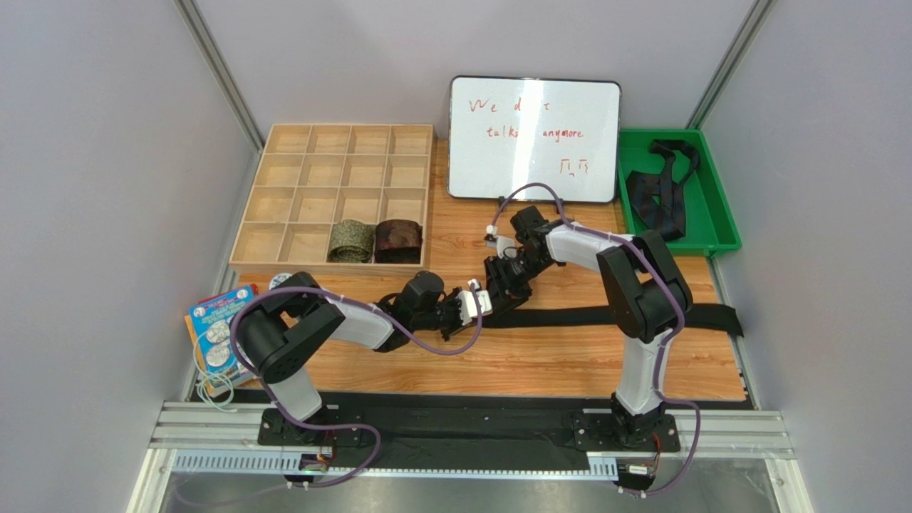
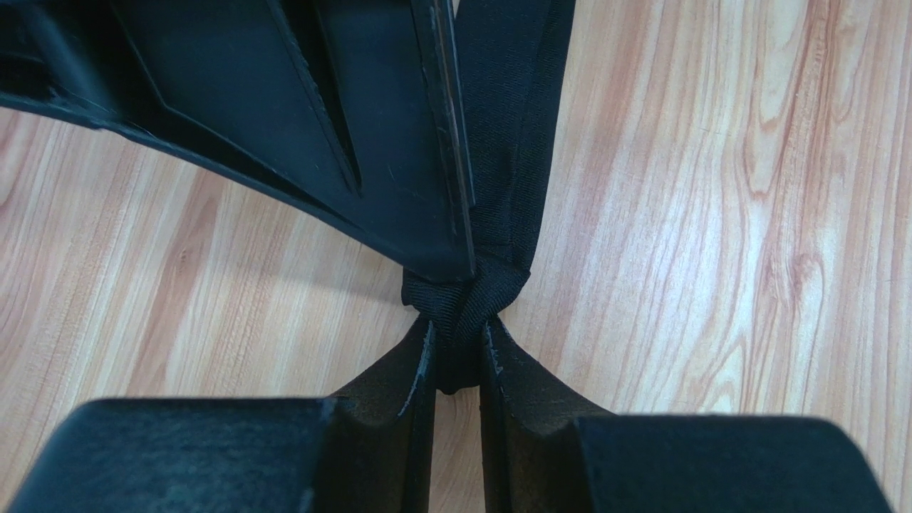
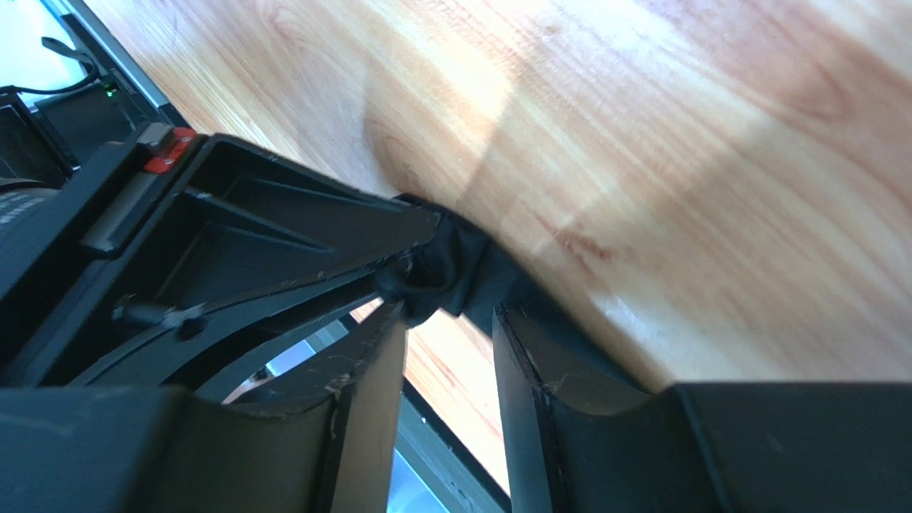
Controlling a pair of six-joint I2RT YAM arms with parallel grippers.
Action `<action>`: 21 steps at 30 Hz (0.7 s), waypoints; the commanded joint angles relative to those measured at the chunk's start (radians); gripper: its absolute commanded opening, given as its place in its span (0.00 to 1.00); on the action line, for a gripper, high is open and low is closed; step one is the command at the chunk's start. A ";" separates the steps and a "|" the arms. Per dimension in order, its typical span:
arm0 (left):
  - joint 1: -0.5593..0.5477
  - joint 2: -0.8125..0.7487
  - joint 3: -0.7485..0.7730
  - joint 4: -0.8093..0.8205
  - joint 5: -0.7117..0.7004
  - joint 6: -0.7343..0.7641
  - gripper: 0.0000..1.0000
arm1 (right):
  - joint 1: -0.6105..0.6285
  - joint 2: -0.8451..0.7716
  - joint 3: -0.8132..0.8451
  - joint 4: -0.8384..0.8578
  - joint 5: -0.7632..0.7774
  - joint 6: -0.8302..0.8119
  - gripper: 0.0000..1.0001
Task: Roll the ties
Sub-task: Roll the tie at the center of the board.
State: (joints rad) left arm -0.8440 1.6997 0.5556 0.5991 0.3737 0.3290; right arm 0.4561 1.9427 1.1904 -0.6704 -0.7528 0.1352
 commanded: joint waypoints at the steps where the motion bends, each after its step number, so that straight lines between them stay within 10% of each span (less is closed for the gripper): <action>1: -0.004 0.002 0.004 -0.087 -0.024 0.027 0.14 | 0.004 -0.074 0.051 -0.049 0.052 0.003 0.41; 13: -0.004 0.002 0.012 -0.102 -0.038 0.030 0.15 | 0.030 0.030 0.060 0.008 0.018 0.044 0.35; 21: -0.006 0.000 0.012 -0.099 -0.039 0.015 0.21 | 0.029 0.074 0.046 0.028 0.009 0.021 0.04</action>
State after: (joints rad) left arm -0.8452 1.6997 0.5659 0.5804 0.3538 0.3401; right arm 0.4786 1.9869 1.2228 -0.6746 -0.7582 0.1772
